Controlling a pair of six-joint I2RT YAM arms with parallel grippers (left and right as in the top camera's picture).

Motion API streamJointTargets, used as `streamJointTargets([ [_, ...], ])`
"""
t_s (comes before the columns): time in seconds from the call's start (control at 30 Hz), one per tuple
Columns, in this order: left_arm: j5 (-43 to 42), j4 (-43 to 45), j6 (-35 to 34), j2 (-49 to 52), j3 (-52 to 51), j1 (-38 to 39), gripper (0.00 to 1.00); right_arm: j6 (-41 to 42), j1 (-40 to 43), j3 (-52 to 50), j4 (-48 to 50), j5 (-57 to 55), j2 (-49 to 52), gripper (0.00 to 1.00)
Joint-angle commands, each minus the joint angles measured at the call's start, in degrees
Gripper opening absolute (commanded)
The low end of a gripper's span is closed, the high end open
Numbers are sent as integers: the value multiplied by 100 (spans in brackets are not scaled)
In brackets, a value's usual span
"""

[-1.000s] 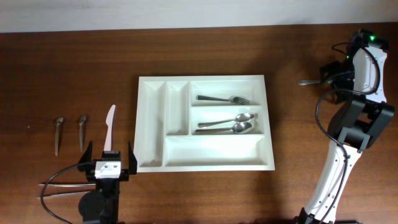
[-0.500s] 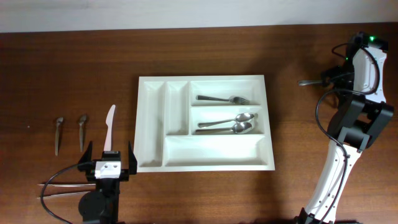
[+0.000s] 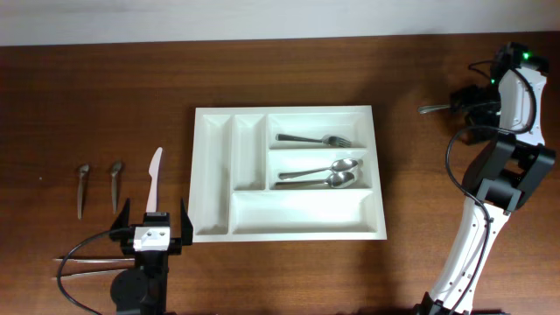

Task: Pack container

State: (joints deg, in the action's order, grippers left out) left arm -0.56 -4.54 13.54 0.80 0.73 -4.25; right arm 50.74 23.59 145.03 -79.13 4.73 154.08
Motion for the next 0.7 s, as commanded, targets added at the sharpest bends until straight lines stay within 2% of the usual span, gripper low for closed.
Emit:
streamJointTargets([
  [0.0,39,-24,26,-46,-22,22,99,57,46,323,61,568,177,99],
  [0.33,39,-24,26,-46,-22,22,99,55,85,1438,107,992,177,100],
  [0.4,39,-24,24,-44,-22,22,99,55,81,1593,212,988,177,97],
  [0.43,39,-24,26,-46,-22,22,99,59,81,1609,267,990,177,87],
  [0.5,39,-24,26,-46,-22,22,99,157,81,1602,308,988,179,49],
  [0.6,39,-24,26,-46,-22,22,99,247,74,1600,400,988,190,12],
  [0.67,39,-24,26,-44,-22,22,99,243,46,1602,575,988,190,8],
])
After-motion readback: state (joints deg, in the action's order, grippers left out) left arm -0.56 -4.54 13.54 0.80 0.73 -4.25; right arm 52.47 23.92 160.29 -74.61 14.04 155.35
